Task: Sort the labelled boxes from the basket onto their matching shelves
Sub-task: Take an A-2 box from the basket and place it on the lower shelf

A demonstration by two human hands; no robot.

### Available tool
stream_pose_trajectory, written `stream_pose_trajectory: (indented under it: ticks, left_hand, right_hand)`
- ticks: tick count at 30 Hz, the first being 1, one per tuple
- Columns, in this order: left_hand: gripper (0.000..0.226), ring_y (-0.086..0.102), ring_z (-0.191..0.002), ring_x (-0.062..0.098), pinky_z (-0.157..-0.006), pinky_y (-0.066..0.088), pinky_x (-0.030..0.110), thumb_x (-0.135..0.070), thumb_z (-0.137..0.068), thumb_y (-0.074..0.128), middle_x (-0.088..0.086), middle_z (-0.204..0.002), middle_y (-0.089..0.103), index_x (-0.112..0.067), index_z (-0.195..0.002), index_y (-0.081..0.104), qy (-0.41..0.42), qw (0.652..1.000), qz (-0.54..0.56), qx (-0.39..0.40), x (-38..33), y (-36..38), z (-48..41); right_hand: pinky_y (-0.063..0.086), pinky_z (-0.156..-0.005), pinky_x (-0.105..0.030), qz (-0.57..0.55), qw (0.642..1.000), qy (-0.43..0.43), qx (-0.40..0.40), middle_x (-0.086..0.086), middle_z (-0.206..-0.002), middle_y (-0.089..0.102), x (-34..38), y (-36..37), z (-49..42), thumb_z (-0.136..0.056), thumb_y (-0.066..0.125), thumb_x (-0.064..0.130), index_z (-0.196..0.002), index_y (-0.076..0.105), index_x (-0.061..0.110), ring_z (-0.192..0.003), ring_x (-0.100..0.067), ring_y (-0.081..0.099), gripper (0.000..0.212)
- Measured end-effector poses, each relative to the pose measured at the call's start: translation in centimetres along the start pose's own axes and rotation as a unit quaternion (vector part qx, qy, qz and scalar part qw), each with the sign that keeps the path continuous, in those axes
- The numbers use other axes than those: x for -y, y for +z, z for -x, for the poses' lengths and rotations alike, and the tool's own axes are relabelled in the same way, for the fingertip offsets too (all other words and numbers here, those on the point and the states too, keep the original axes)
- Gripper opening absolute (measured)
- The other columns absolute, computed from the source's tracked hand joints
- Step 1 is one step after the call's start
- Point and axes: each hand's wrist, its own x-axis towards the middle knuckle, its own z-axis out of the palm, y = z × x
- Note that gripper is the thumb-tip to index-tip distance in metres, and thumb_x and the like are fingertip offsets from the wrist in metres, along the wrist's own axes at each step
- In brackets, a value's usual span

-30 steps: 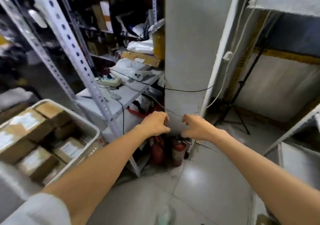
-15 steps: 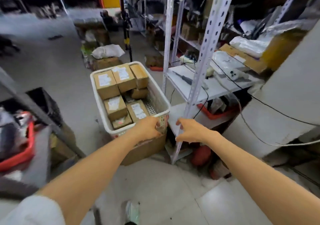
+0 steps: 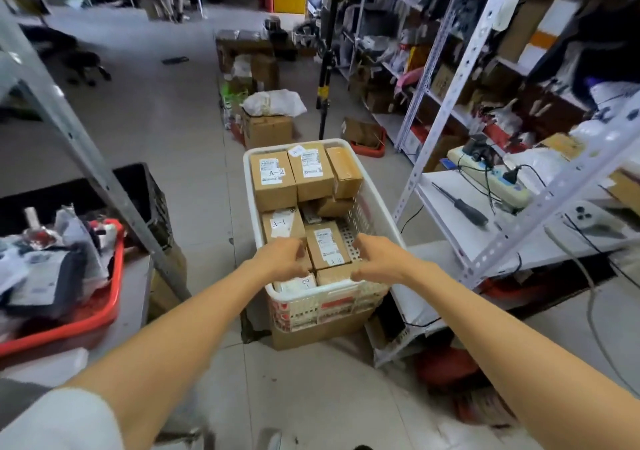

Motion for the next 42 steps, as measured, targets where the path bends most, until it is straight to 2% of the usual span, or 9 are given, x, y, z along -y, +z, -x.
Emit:
stream_pose_trajectory:
  ticks: [3,6,10,16,22,27,32,38,42]
  left_hand:
    - [0.045,0.059,-0.105,0.024,-0.091,0.051,0.042,-0.034,-0.083,0.071,0.006,-0.118,0.062,-0.013,-0.120,0.057,-0.018,1.000,0.005,0.007,1.6,-0.9,-1.9]
    - [0.040,0.059,-0.102,0.021,-0.090,0.052,0.040,-0.033,-0.081,0.073,0.004,-0.115,0.062,-0.016,-0.114,0.058,-0.035,0.999,0.016,0.007,2.5,-1.7,-4.4]
    - [0.043,0.059,-0.105,0.019,-0.092,0.051,0.039,-0.031,-0.081,0.073,0.003,-0.118,0.062,-0.015,-0.118,0.057,-0.051,0.998,0.036,0.014,3.3,-2.5,-8.2]
    - [0.052,0.059,-0.105,0.022,-0.090,0.051,0.038,-0.034,-0.078,0.074,0.005,-0.121,0.061,-0.014,-0.123,0.056,-0.113,0.993,0.036,0.020,5.3,-4.6,-14.4]
    - [0.046,0.059,-0.107,0.022,-0.091,0.050,0.038,-0.031,-0.084,0.069,0.005,-0.120,0.061,-0.014,-0.124,0.055,-0.156,0.985,0.060,0.043,5.4,-2.6,-20.0]
    - [0.047,0.058,-0.109,0.023,-0.092,0.049,0.036,-0.031,-0.084,0.070,0.005,-0.121,0.061,-0.015,-0.126,0.055,-0.182,0.973,0.091,0.113,5.6,3.3,-22.5]
    - [0.043,0.058,-0.104,0.025,-0.091,0.049,0.039,-0.030,-0.083,0.072,0.008,-0.115,0.060,-0.013,-0.119,0.056,-0.226,0.947,0.148,0.172,7.2,9.1,-24.4]
    - [0.036,0.056,-0.105,0.023,-0.084,0.046,0.030,-0.030,-0.083,0.070,0.005,-0.114,0.059,-0.017,-0.114,0.057,-0.253,0.922,0.204,0.208,9.4,15.4,-25.8]
    - [0.025,0.059,-0.098,0.022,-0.088,0.050,0.035,-0.030,-0.082,0.066,0.005,-0.109,0.062,-0.024,-0.104,0.055,-0.276,0.910,0.227,0.208,9.8,18.5,-26.1]
  right_hand:
    - [0.042,-0.084,-0.027,-0.002,1.000,0.003,0.006,-0.009,-0.137,0.049,0.2,-0.7,-2.7,-0.082,0.070,0.028,-0.136,0.040,0.009,-0.119,-0.024,0.050,0.065]
    - [0.043,-0.092,-0.030,-0.011,1.000,0.000,0.019,-0.009,-0.143,0.046,-0.1,-1.4,-5.7,-0.081,0.072,0.029,-0.140,0.037,0.009,-0.126,-0.025,0.048,0.071]
    - [0.044,-0.085,-0.029,-0.006,0.999,-0.008,0.038,-0.009,-0.136,0.050,-1.5,-2.6,-11.1,-0.080,0.072,0.030,-0.134,0.042,0.010,-0.116,-0.023,0.052,0.065]
    - [0.051,-0.074,-0.034,-0.007,0.998,-0.017,0.061,-0.001,-0.104,0.057,-4.3,-4.9,-20.6,-0.076,0.072,0.035,-0.112,0.048,0.016,-0.090,-0.017,0.056,0.047]
    - [0.044,-0.075,-0.030,-0.008,0.992,-0.010,0.123,-0.004,-0.112,0.054,-7.9,-4.5,-27.5,-0.079,0.071,0.029,-0.124,0.046,0.011,-0.097,-0.019,0.052,0.055]
    - [0.046,-0.093,-0.035,-0.007,0.978,0.014,0.207,-0.011,-0.136,0.051,-11.0,0.0,-30.3,-0.079,0.073,0.026,-0.139,0.040,0.009,-0.120,-0.028,0.051,0.071]
    - [0.048,-0.096,-0.044,0.035,0.960,0.030,0.278,-0.015,-0.132,0.051,-14.4,7.1,-31.7,-0.078,0.062,0.015,-0.139,0.036,0.011,-0.116,-0.030,0.052,0.066]
    - [0.035,-0.106,-0.040,0.183,0.940,-0.054,0.283,-0.021,-0.145,0.030,-17.3,14.8,-32.5,-0.080,0.066,0.008,-0.144,0.021,0.003,-0.132,-0.037,0.032,0.079]
    - [0.025,-0.116,-0.046,0.262,0.918,-0.119,0.274,-0.024,-0.156,0.010,-19.1,18.6,-33.1,-0.082,0.063,0.008,-0.151,0.000,0.001,-0.142,-0.039,0.017,0.094]
